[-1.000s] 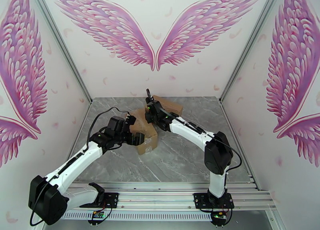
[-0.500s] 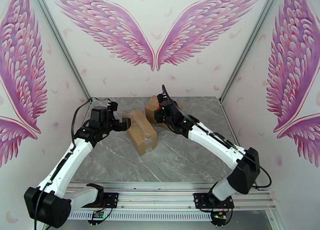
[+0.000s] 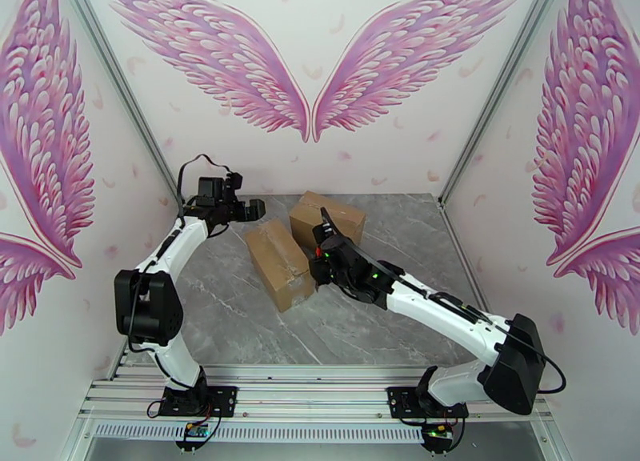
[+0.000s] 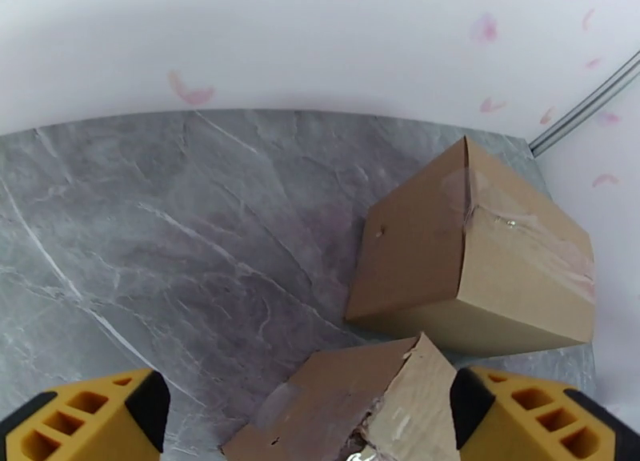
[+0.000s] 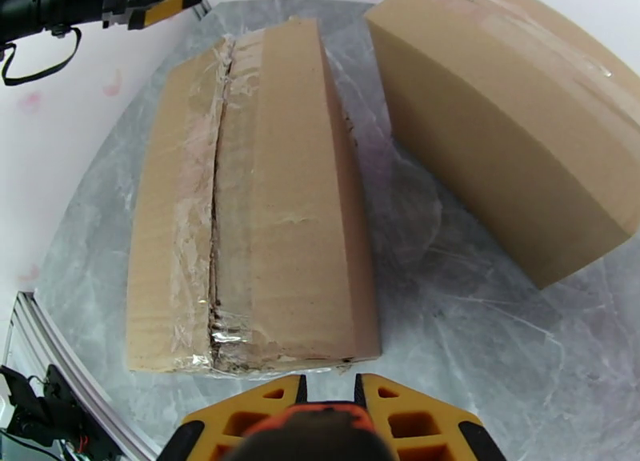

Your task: Unpack the express box

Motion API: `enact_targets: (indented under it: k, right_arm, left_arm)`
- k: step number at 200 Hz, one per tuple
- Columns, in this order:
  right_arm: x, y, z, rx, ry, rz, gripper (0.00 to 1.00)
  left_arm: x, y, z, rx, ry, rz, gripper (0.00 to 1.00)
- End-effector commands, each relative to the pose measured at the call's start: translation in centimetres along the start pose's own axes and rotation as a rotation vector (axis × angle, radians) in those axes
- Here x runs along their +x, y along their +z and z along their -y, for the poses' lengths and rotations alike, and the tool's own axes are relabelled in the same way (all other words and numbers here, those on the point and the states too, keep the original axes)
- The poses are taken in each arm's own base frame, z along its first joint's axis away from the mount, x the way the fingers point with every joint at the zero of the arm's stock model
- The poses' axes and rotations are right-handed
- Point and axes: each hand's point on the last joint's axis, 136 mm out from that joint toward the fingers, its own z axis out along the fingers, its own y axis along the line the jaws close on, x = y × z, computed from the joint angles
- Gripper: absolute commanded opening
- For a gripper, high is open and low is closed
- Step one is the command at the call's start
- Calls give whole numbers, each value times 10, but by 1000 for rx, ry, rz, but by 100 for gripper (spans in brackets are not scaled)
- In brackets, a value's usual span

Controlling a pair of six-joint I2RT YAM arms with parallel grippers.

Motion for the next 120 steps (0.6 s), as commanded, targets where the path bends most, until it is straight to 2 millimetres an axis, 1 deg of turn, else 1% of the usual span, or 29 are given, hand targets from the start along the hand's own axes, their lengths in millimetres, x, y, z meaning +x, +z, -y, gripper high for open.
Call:
enact_targets:
  k: [1,27,42,45,47,49,72,87,99,120]
  right_arm:
    - [-18,6,-7,-17,66,58,0]
    - [-23,17,2,16,98,68,0]
    - [-27,21,8,32,110,79,0]
    - [-28,21,10,35,112,83,0]
    - [-29,21,10,34,113,86,0]
    - [-28,22,11,36,115,87,0]
    - [-35,23,19,32,143,122,0]
    - [-40,25,25,29,164,143,0]
    - [-44,27,26,16,173,156,0]
    - [-50,31,30,8,186,173,0]
  left_arm:
    - [1,-9,20,100,4,14,97]
    - [23,-18,24,110,-5,2,96]
    - [34,-29,26,112,-4,9,96]
    - [32,-33,28,113,-1,19,96]
    - [42,-30,25,109,-11,2,96]
    - [45,-32,25,108,-14,0,96]
    - [65,-48,27,100,-29,-2,96]
    - [73,-61,31,102,-34,19,96]
    - [78,-71,35,102,-33,33,96]
    - [90,-81,43,107,-29,24,96]
